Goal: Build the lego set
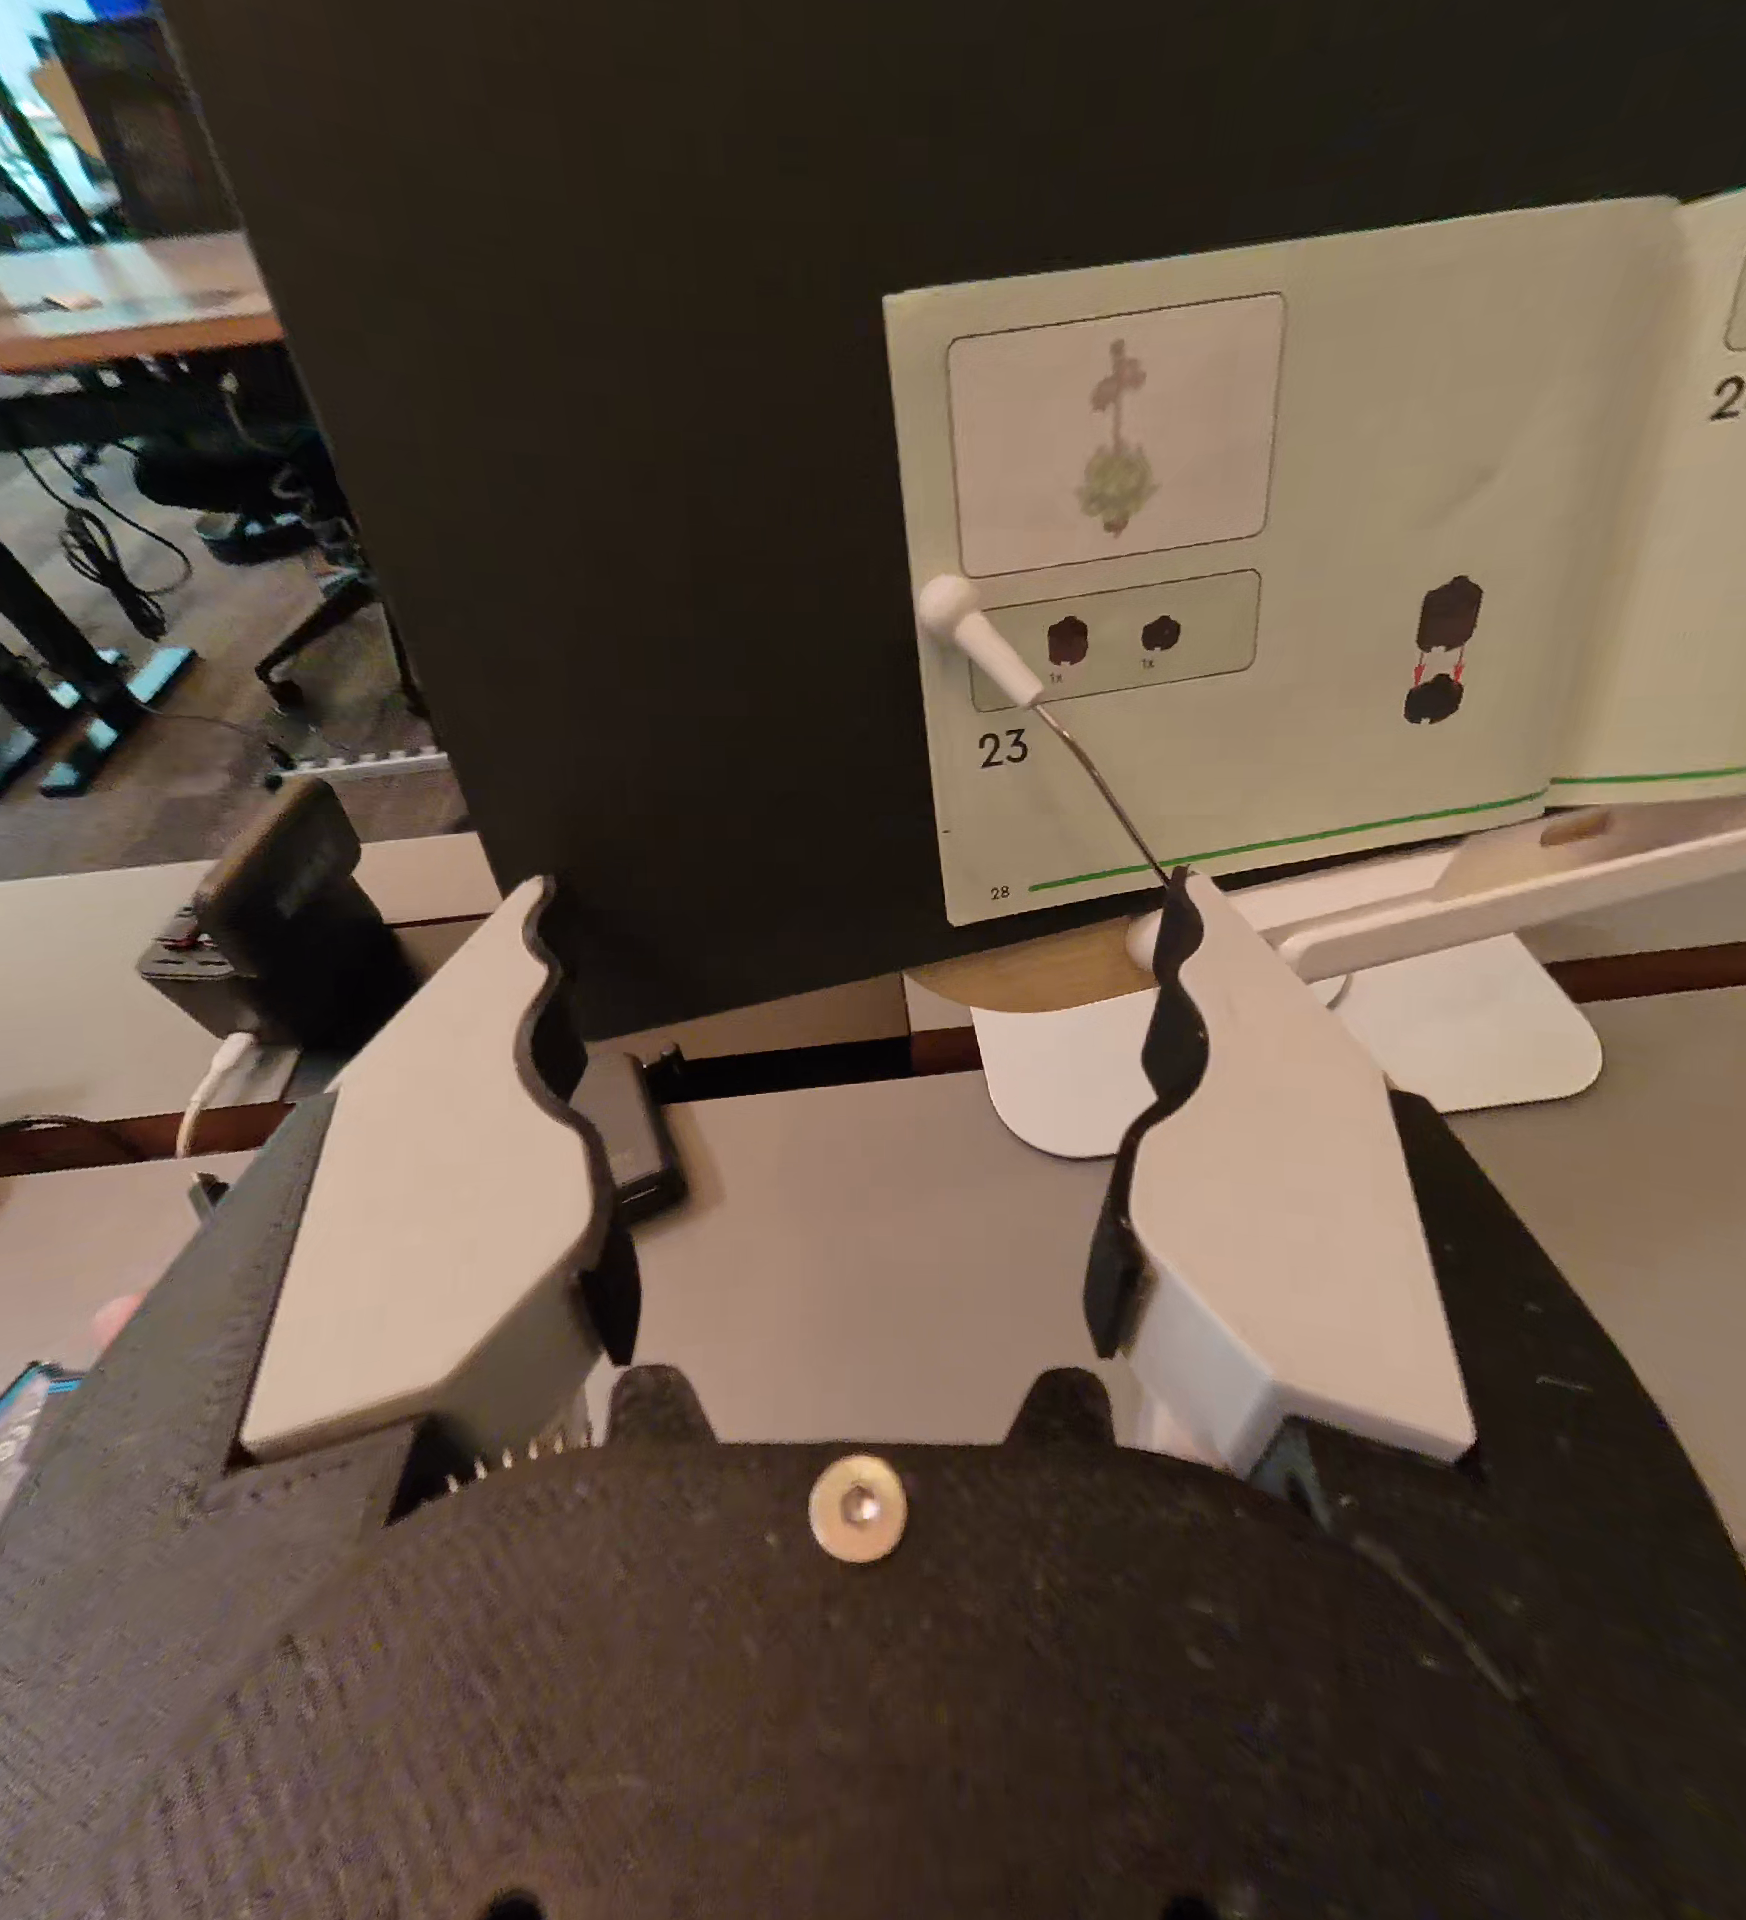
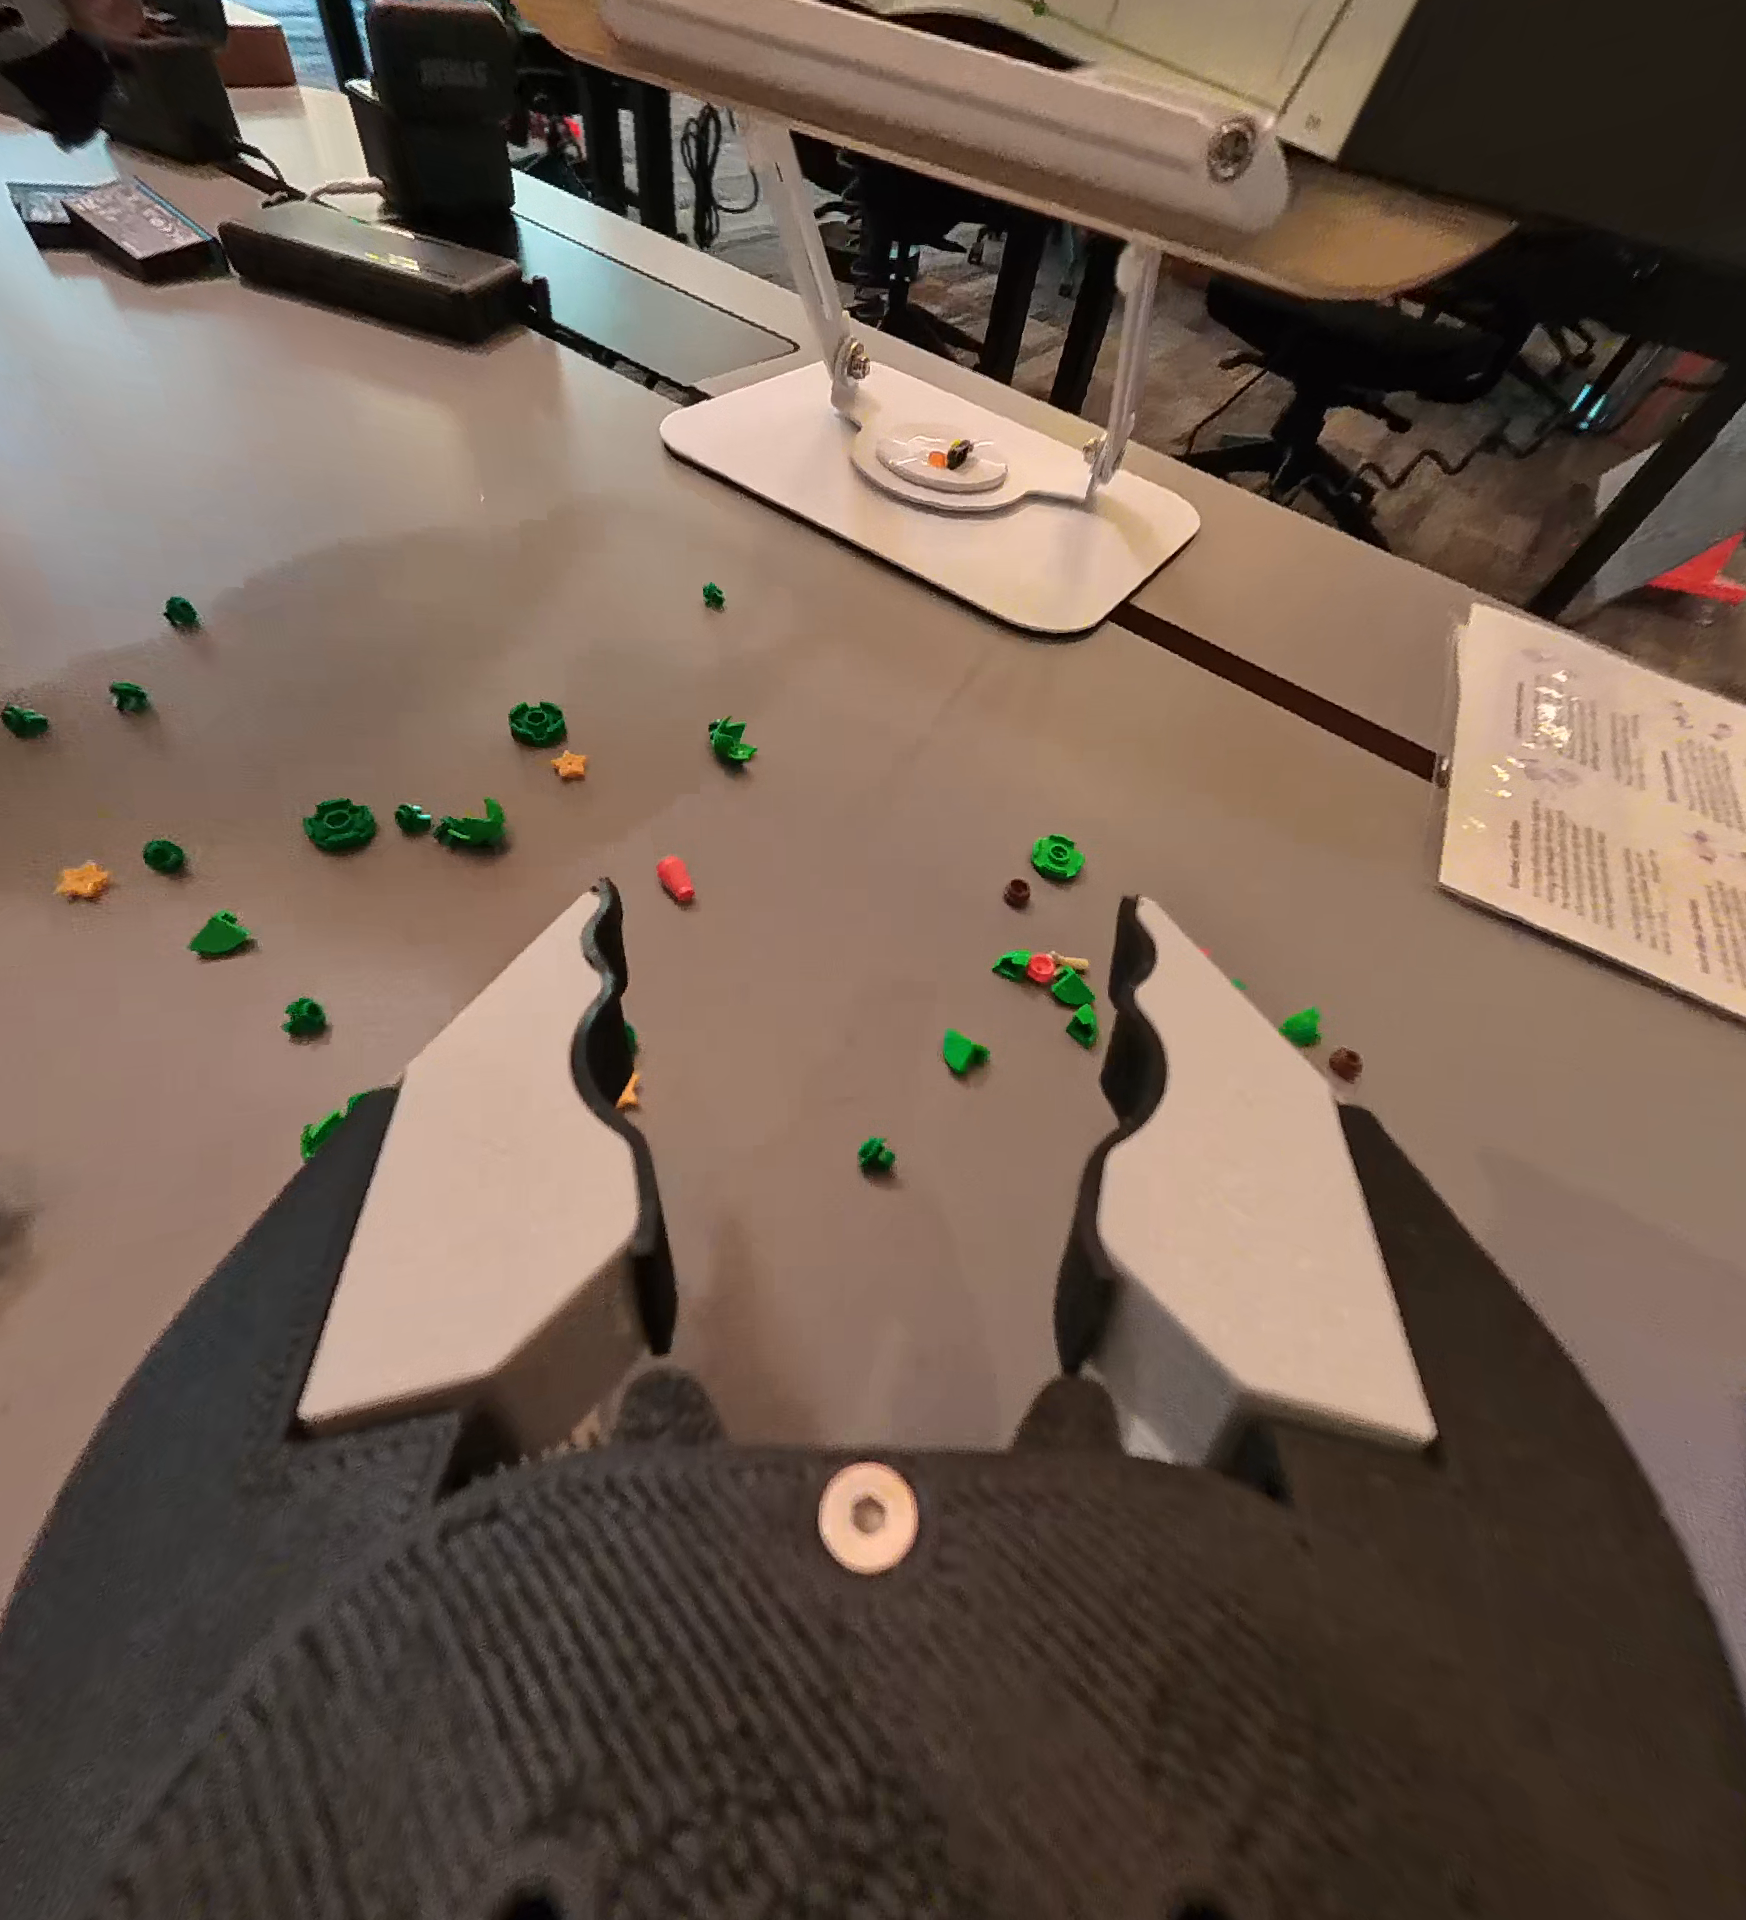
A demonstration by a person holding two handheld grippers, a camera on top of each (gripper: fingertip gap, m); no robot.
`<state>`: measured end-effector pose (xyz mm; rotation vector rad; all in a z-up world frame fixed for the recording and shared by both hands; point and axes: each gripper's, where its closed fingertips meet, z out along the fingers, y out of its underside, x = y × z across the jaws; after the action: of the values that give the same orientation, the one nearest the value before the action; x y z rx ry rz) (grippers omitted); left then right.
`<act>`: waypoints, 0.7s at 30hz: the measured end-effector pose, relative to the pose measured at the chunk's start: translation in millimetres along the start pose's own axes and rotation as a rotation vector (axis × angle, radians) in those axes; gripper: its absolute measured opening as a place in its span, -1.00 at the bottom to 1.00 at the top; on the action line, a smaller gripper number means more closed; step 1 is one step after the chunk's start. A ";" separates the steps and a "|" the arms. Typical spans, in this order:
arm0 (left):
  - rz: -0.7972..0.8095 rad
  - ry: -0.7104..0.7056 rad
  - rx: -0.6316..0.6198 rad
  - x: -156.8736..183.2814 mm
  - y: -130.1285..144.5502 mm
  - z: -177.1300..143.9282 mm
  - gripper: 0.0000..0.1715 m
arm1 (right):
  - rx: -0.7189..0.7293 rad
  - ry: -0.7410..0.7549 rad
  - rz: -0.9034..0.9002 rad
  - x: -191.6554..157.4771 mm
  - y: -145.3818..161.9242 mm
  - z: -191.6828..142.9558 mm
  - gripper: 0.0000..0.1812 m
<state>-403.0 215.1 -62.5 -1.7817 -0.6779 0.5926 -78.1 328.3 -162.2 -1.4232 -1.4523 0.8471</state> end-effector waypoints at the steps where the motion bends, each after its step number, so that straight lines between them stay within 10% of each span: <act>1: -0.018 0.011 -0.004 -2.7 0.4 2.8 0.30 | -0.010 -0.004 0.008 0.4 1.2 1.1 0.03; 8: -0.073 0.062 0.033 -1.2 -8.5 2.2 0.18 | -0.030 0.057 -0.019 7.9 2.0 6.5 0.02; 13: 0.009 0.209 0.193 69.6 -55.5 -29.9 0.21 | 0.083 0.123 -0.141 9.8 -36.9 14.1 -0.01; 16: 0.058 0.311 0.189 129.4 -60.4 -27.3 0.57 | 0.197 0.190 -0.272 21.9 -86.5 18.6 -0.51; 21: 0.055 0.306 0.102 185.8 -52.2 15.6 0.46 | 0.517 0.481 -0.343 87.1 -183.9 25.3 -0.87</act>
<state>-289.5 368.4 -29.2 -1.7516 -0.3831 0.3729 -162.7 398.7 10.8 -0.8729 -0.9736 0.5542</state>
